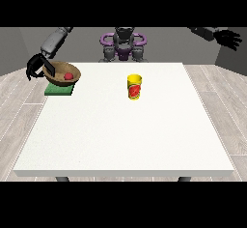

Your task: Pick the cup and pour the ball into the bowl, then pick the bowl and place it on the pad

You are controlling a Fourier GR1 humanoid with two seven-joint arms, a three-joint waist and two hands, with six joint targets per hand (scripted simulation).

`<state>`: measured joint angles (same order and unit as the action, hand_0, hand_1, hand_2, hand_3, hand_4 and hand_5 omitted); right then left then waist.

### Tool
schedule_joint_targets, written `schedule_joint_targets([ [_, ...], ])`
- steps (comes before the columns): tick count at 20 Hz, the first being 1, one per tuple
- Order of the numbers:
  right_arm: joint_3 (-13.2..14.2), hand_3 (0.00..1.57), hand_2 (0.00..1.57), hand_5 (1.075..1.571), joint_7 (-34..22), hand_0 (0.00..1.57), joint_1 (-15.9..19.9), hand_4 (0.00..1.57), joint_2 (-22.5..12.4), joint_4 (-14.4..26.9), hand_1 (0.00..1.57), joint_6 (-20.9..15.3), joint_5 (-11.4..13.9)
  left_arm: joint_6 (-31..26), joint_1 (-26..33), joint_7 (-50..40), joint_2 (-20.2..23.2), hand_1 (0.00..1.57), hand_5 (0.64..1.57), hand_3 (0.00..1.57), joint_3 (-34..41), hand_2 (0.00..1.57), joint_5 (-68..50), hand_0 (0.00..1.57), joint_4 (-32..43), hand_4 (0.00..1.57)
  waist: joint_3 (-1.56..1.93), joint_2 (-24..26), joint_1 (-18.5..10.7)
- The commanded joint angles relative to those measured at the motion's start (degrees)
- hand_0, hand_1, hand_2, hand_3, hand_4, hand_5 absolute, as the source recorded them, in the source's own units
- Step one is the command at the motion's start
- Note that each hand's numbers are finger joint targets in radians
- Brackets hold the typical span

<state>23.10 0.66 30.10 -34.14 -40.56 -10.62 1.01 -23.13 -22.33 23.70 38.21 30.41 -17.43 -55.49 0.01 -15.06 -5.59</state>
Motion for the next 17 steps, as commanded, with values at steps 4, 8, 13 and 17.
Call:
schedule_joint_targets([
  [4,2.29,0.92,0.56,1.518,1.85,0.42,3.52,0.0,-3.48,7.3,0.42,3.97,-1.96,0.09,-0.27,1.64,-0.12,0.0,1.549,0.0,0.18,0.0,-0.77,0.0,-1.61,1.17,0.02,-3.25,-0.73],
  [8,-0.11,0.12,0.18,1.392,-1.63,0.0,3.88,0.0,-1.69,6.78,0.0,3.11,-0.69,-1.28,1.09,-0.98,0.77,0.0,1.55,0.0,-0.71,0.0,-0.52,0.0,-0.08,1.18,0.0,2.12,-0.67],
  [13,-1.14,0.0,0.0,1.354,-5.5,0.0,4.4,0.0,-4.44,10.09,0.0,5.57,0.7,6.52,0.99,-12.0,-10.92,0.0,1.559,0.0,-11.25,0.0,2.54,0.0,-13.67,0.9,0.09,11.72,-0.99],
  [17,-4.56,0.0,0.0,1.434,-10.41,0.0,10.33,0.48,0.13,3.27,0.0,9.79,-0.29,9.51,2.11,-15.59,-12.96,0.0,1.559,0.0,-12.58,0.0,4.65,0.0,-8.1,0.9,-0.07,21.98,2.61],
])
